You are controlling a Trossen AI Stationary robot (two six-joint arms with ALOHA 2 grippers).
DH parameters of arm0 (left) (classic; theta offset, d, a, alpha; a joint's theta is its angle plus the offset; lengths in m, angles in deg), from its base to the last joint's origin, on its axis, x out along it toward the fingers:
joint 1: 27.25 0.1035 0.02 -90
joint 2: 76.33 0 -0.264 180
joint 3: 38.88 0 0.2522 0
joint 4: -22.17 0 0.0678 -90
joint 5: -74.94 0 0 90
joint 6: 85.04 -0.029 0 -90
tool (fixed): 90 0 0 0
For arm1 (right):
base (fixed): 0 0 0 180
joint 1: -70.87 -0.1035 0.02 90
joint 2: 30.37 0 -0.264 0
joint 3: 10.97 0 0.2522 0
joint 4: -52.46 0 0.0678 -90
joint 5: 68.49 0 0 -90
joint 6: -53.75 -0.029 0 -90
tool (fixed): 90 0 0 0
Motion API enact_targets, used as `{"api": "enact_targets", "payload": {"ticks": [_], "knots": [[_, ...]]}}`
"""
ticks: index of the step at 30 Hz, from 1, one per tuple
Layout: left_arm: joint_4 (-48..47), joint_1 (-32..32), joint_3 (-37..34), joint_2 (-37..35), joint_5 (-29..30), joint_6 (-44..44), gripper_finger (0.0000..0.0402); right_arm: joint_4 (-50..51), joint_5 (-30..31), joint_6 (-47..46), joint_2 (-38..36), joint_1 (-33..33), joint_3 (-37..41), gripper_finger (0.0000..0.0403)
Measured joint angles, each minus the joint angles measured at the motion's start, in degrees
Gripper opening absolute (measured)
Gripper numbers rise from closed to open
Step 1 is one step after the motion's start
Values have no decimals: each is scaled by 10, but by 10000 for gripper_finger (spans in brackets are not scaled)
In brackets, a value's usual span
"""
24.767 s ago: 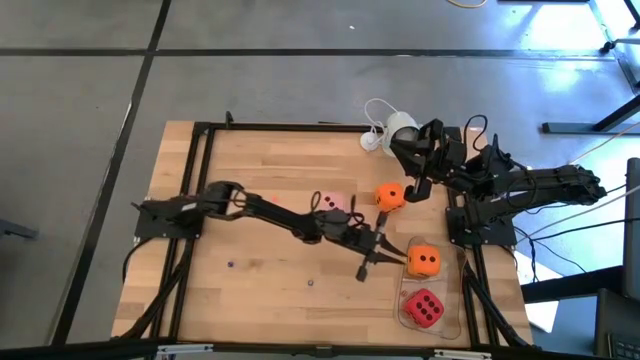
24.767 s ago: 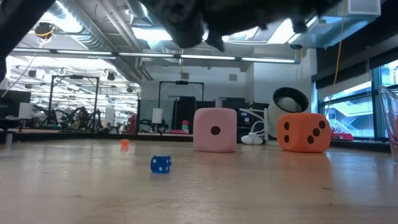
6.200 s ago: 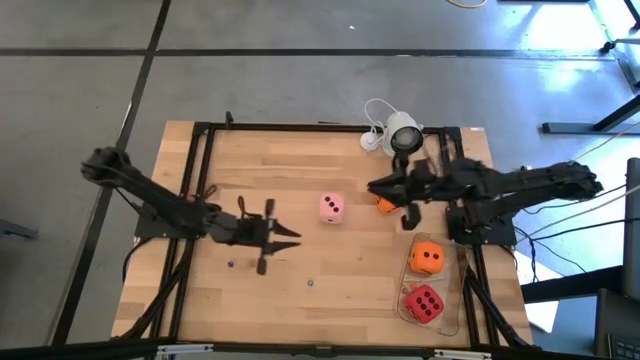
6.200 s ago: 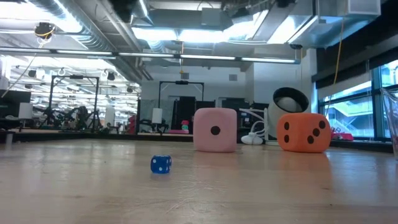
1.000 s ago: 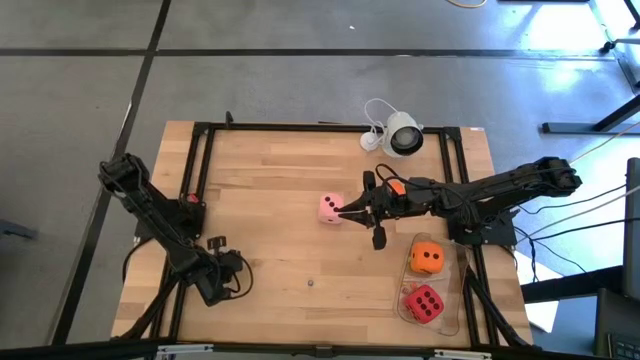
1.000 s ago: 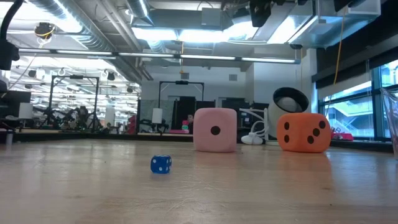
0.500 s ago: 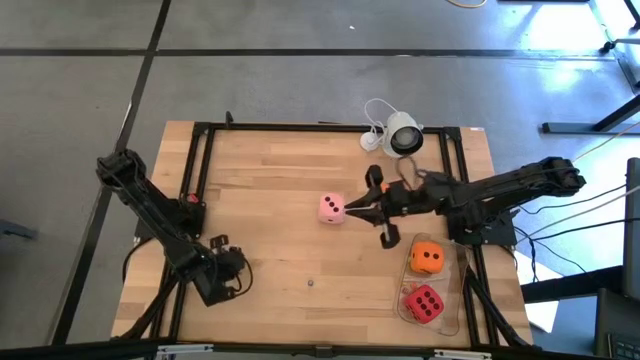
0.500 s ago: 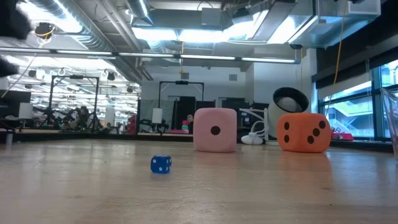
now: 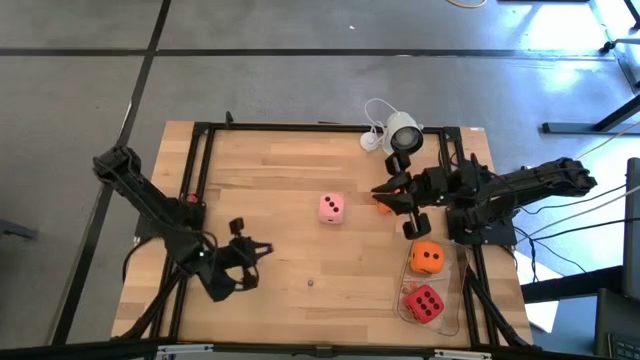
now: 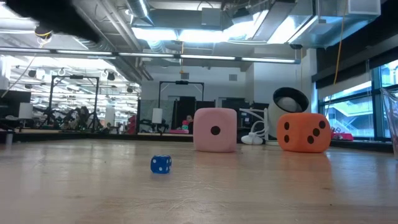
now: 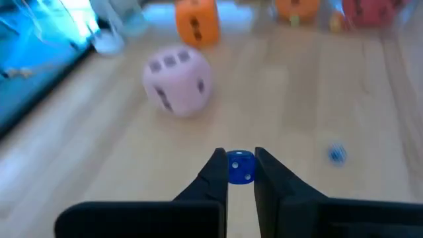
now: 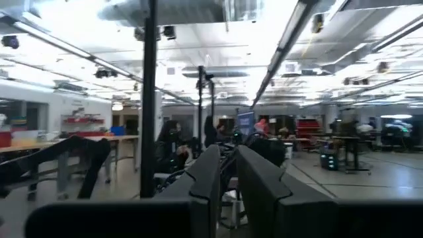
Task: Pick & Place Dice
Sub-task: Put the left small blue die into the transparent container
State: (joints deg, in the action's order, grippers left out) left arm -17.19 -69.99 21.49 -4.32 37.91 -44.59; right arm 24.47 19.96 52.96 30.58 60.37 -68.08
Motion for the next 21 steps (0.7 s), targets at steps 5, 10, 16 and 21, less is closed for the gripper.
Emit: {"api": "enact_targets", "payload": {"ticks": [5, 10, 16, 21], "knots": [[137, 50, 0, 0, -6, -142, 21, -17, 42, 0, 0, 0, 0, 55], [304, 99, 0, 0, -92, -282, 21, -23, 55, 12, -22, 0, 0, 55], [460, 151, 0, 13, -191, -385, 21, -22, 56, 13, -66, 0, 0, 55], [611, 205, 0, 62, -289, -419, 20, -22, 57, 4, -85, 0, 0, 55]]}}
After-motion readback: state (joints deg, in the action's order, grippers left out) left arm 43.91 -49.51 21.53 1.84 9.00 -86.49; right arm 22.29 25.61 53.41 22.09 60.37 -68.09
